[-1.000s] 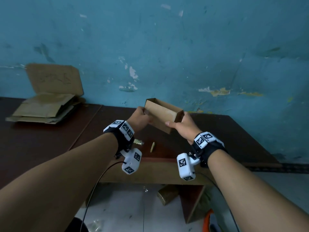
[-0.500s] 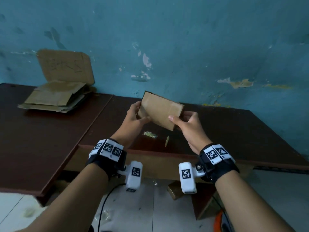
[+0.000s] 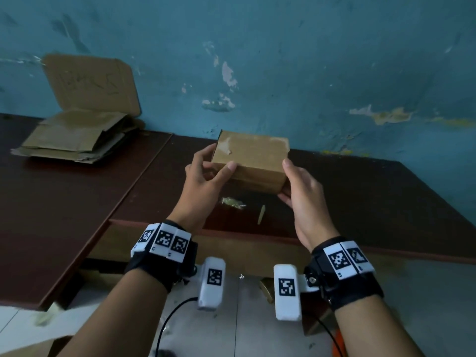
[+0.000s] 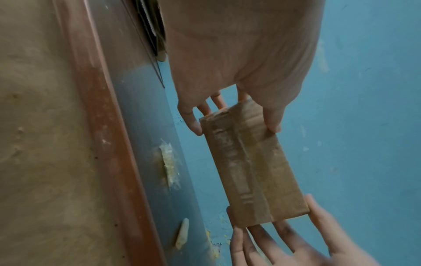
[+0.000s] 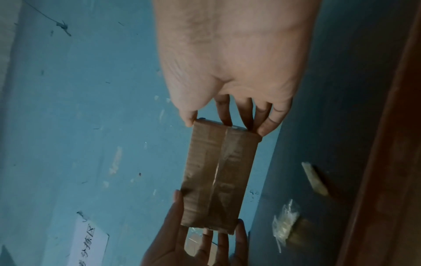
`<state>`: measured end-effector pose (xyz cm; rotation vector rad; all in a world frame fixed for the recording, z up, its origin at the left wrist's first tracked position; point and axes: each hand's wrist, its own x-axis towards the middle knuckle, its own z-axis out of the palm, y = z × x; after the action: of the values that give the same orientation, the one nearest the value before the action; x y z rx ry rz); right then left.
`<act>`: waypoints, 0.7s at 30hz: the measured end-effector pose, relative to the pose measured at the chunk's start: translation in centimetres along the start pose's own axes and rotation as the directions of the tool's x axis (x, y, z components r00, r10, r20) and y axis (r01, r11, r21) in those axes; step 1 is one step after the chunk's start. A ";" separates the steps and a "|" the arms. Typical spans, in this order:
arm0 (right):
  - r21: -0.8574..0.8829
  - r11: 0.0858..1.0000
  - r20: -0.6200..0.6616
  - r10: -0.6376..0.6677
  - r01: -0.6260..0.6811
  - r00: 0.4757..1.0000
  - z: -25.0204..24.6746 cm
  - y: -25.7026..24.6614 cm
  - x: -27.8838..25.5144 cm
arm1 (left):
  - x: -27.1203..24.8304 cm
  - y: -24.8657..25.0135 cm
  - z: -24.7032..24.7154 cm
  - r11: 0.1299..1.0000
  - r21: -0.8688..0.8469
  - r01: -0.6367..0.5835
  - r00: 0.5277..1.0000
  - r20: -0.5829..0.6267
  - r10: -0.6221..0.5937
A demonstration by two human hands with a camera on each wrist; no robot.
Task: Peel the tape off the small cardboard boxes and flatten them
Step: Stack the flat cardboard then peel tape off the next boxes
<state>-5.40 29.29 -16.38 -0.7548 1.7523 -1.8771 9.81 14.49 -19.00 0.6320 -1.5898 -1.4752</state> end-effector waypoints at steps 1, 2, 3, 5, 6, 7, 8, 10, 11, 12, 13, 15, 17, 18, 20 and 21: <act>0.018 1.000 -0.006 0.013 -0.013 1.000 -0.1 -0.2 -0.1 | -0.1 0.1 -0.1 1.000 -0.002 -0.012 1.000 0.009 0.012; 0.045 0.999 -0.014 0.030 -0.030 0.999 -0.1 -0.6 -0.3 | -0.3 0.2 -0.1 1.000 -0.009 -0.026 0.999 0.021 0.026; 0.077 0.996 -0.020 0.055 -0.053 0.998 -0.2 -0.8 -0.4 | -0.6 0.2 -0.2 0.999 -0.012 -0.038 0.999 0.033 0.038; 0.141 0.985 -0.024 0.101 -0.097 0.995 -0.3 -1.3 -0.7 | -1.0 0.4 -0.1 0.997 0.006 -0.071 0.997 0.036 0.071; 0.169 0.979 -0.024 0.118 -0.112 0.993 -0.4 -1.4 -0.9 | -1.2 0.5 0.0 0.995 0.020 -0.094 0.995 0.029 0.093; 0.190 0.974 -0.023 0.132 -0.125 0.991 -0.4 -1.5 -1.1 | -1.3 0.5 0.1 0.992 0.031 -0.123 0.992 0.024 0.122; 0.200 0.970 -0.020 0.144 -0.137 0.989 -0.4 -1.6 -1.2 | -1.4 0.4 0.2 0.988 0.033 -0.152 0.988 0.024 0.152; 0.202 0.967 -0.016 0.163 -0.157 0.986 -0.3 -1.6 -1.4 | -1.7 0.4 0.5 0.978 0.025 -0.208 0.978 0.018 0.207; 0.202 0.965 -0.015 0.172 -0.165 0.985 -0.3 -1.5 -1.4 | -1.9 0.5 0.7 0.972 0.023 -0.232 0.973 0.005 0.232; 0.205 0.962 -0.016 0.186 -0.178 0.983 -0.3 -1.4 -1.5 | -2.0 0.6 0.8 0.967 0.020 -0.255 0.967 -0.010 0.255; 0.216 0.958 -0.017 0.198 -0.190 0.980 -0.4 -1.4 -1.4 | -2.1 0.7 0.9 0.961 0.016 -0.277 0.961 -0.023 0.277; 0.256 0.945 -0.015 0.216 -0.205 0.976 -0.5 -1.3 -1.4 | -2.4 1.2 1.1 0.949 -0.018 -0.316 0.949 -0.018 0.315; 0.300 0.929 -0.004 0.230 -0.219 0.973 -0.6 -1.4 -1.5 | -2.7 1.8 1.3 0.938 -0.063 -0.342 0.939 0.007 0.343; 0.320 0.920 0.004 0.238 -0.227 0.971 -0.7 -1.4 -1.6 | -2.9 2.1 1.4 0.936 -0.083 -0.343 0.939 0.012 0.345; 0.357 0.901 0.019 0.256 -0.246 0.967 -0.7 -1.3 -1.6 | -3.2 2.6 1.7 0.938 -0.122 -0.326 0.944 0.020 0.330; 0.376 0.890 0.029 0.266 -0.257 0.963 -0.7 -1.2 -1.6 | -3.3 2.7 1.7 0.940 -0.119 -0.320 0.945 0.023 0.325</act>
<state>-4.67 30.95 -15.37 -0.3323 1.3608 -1.9520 10.53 18.63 -17.06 0.2589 -1.5438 -1.3271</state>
